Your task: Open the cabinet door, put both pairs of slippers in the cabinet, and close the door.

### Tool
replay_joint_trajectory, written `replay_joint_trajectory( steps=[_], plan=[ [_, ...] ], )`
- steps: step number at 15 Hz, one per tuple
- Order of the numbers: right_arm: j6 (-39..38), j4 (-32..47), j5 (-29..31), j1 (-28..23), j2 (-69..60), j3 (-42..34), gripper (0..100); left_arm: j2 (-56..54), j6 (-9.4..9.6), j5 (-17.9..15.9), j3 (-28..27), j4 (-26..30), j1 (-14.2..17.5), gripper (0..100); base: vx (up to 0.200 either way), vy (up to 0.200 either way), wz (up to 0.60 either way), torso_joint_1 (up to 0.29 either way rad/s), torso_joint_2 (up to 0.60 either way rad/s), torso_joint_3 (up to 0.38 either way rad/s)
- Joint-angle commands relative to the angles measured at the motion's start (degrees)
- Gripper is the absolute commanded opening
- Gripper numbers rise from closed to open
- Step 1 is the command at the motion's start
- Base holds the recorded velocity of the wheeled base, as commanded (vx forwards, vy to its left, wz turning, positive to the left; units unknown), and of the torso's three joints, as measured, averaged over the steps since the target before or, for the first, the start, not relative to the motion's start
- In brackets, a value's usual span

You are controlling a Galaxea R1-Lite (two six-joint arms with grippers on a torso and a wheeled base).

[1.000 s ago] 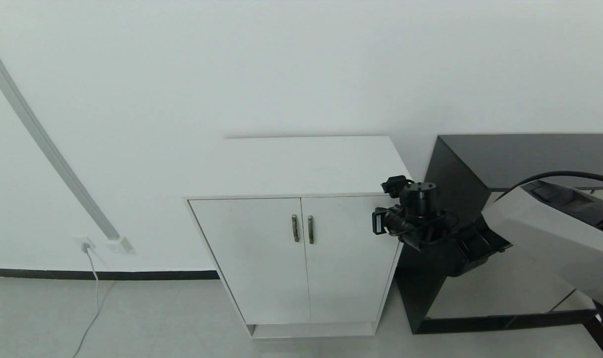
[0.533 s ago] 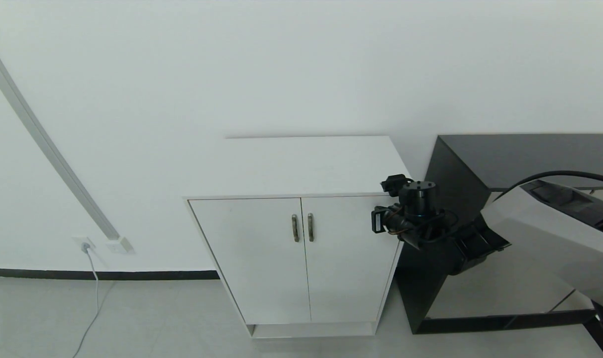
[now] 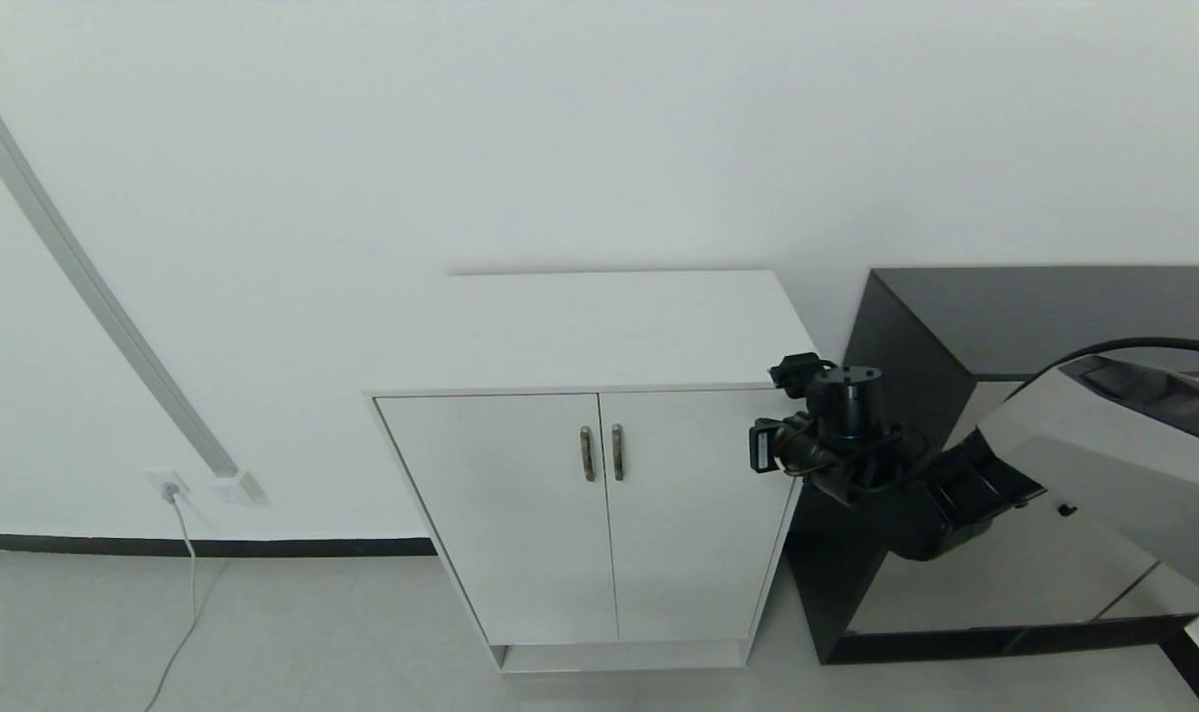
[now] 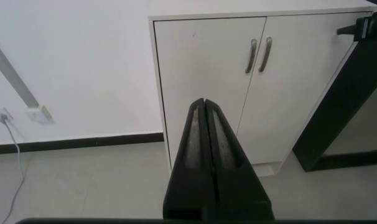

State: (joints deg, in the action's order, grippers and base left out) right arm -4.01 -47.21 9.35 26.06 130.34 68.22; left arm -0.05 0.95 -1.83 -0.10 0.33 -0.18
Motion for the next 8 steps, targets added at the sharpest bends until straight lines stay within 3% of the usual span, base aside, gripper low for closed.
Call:
replay_joint_trajectory(
  steps=[1,5,8],
  plan=[
    [0.1,-3.1,0.2,-0.2,-6.7,-7.6,0,0.0,0.02,0.0,0.0,0.0,0.0,0,0.000,0.000,0.00,0.000,0.00,0.000],
    [0.1,-11.8,2.6,-6.8,-18.4,-23.0,0,0.0,0.02,0.0,0.0,0.0,0.0,0,0.000,0.000,0.00,0.000,0.00,0.000],
    [0.2,-15.1,4.7,-18.8,-26.4,-32.6,0,0.0,0.02,0.0,0.0,0.0,0.0,0,0.000,0.000,0.00,0.000,0.00,0.000]
  ],
)
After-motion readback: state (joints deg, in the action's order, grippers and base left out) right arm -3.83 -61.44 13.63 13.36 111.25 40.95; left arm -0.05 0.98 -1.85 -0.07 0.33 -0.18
